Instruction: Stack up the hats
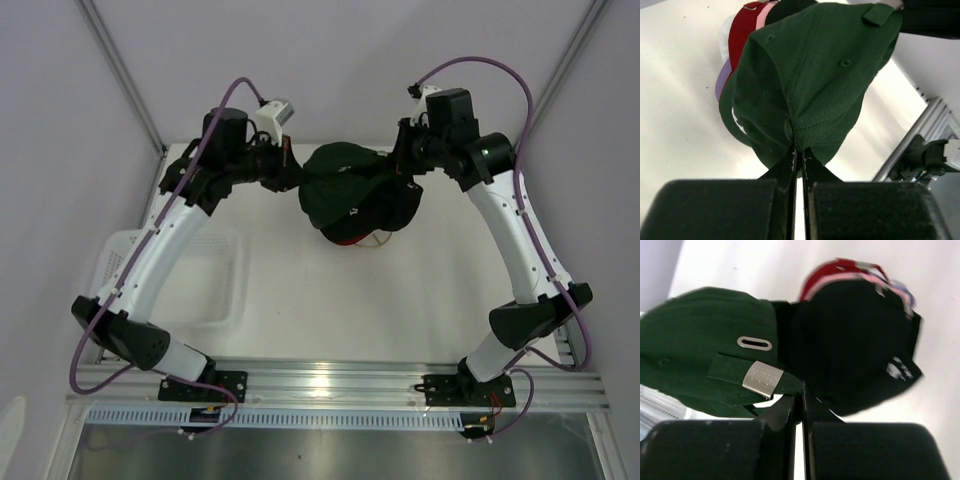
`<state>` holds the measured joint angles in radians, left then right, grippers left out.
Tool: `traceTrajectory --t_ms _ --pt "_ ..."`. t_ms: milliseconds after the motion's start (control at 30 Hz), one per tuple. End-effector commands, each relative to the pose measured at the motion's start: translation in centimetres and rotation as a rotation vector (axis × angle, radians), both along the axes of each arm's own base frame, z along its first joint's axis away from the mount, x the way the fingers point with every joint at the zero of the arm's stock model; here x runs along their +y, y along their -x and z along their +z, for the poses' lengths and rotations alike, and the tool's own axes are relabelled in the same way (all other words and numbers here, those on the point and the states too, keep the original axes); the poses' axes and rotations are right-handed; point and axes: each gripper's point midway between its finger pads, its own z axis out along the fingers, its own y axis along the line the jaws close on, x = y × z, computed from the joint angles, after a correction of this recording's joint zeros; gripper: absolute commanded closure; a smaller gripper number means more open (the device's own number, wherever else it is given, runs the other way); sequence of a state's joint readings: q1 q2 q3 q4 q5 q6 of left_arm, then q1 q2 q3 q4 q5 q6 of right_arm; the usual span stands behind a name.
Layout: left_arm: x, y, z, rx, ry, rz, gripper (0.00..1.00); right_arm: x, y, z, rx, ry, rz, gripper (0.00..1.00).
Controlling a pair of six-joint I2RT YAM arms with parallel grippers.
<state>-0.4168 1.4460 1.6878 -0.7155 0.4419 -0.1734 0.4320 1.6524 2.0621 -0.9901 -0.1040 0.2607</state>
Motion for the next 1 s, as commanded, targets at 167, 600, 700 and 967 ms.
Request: traceTrajectory --t_ms 167,600,700,967 --pt "-0.3 -2.1 1.8 -0.056 -0.2 0.086 0.99 -11.1 0.2 0.3 -0.025 0.143 -0.29 0.89" --pt "-7.8 0.5 0.7 -0.012 -0.194 -0.029 0.97 -15.0 -4.6 -4.4 0.092 0.228 -0.42 0.84" --pt "-8.1 -0.5 -0.1 -0.012 -0.221 0.009 0.96 -15.8 -5.2 -5.0 0.109 0.235 -0.443 0.84" --pt "-9.3 -1.4 -0.4 -0.017 -0.194 -0.001 0.91 -17.4 -8.7 -7.6 0.147 0.253 -0.484 0.83"
